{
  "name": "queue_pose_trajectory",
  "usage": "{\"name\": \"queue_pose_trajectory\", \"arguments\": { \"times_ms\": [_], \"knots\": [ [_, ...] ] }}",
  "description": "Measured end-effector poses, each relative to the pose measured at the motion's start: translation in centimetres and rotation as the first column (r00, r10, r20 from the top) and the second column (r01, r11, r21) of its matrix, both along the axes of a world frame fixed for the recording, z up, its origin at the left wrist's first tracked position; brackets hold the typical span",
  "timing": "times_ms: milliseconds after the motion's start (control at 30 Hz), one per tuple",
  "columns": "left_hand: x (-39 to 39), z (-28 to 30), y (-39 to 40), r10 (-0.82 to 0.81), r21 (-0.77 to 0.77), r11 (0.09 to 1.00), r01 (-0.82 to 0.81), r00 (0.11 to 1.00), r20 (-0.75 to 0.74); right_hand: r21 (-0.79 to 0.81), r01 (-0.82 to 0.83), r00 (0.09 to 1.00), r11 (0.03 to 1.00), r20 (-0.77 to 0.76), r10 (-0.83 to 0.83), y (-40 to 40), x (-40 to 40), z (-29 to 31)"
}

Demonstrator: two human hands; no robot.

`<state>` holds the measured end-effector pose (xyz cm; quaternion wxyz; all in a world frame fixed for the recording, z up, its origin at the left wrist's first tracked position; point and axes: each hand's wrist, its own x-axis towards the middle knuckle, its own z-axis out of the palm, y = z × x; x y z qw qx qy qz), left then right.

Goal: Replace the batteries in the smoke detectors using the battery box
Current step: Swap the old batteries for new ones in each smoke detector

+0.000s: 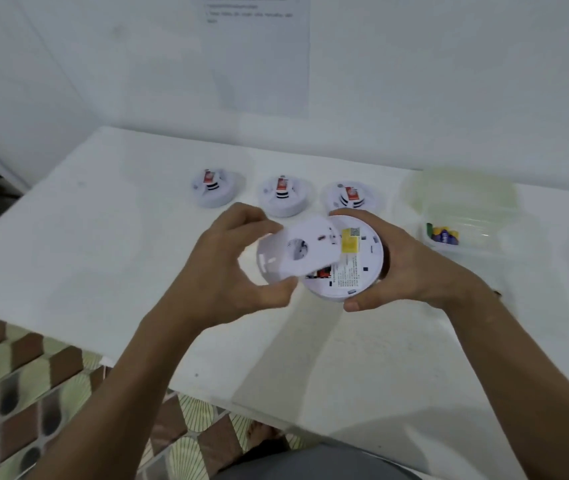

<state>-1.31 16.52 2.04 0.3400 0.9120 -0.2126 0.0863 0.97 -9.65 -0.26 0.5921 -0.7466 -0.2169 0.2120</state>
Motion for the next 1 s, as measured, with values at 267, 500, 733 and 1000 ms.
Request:
{"name": "queue_pose_trajectory", "arguments": {
  "times_ms": [267,500,733,1000],
  "knots": [
    [3.1,0.4,5.7,-0.167,0.050,0.984,0.170,0.984,-0.056,-0.036,-0.002,0.999,0.999,0.046,0.004,8.6,1.7,0.6],
    [5.3,-0.1,9.3,-0.204,-0.026,0.979,0.202,0.969,-0.138,-0.071,0.049,0.996,0.996,0.078,-0.043,12.2,2.8,0.5],
    [7.5,0.3,10.3,-0.276,-0.111,0.961,0.254,0.911,-0.307,-0.081,0.124,0.991,0.989,0.056,-0.120,13.1,3.3,0.4],
    [9.5,-0.3,11.3,-0.366,-0.279,0.925,0.259,0.806,-0.465,-0.047,0.136,0.991,0.990,0.012,-0.136,13.9,3.9,0.5]
  ]
}}
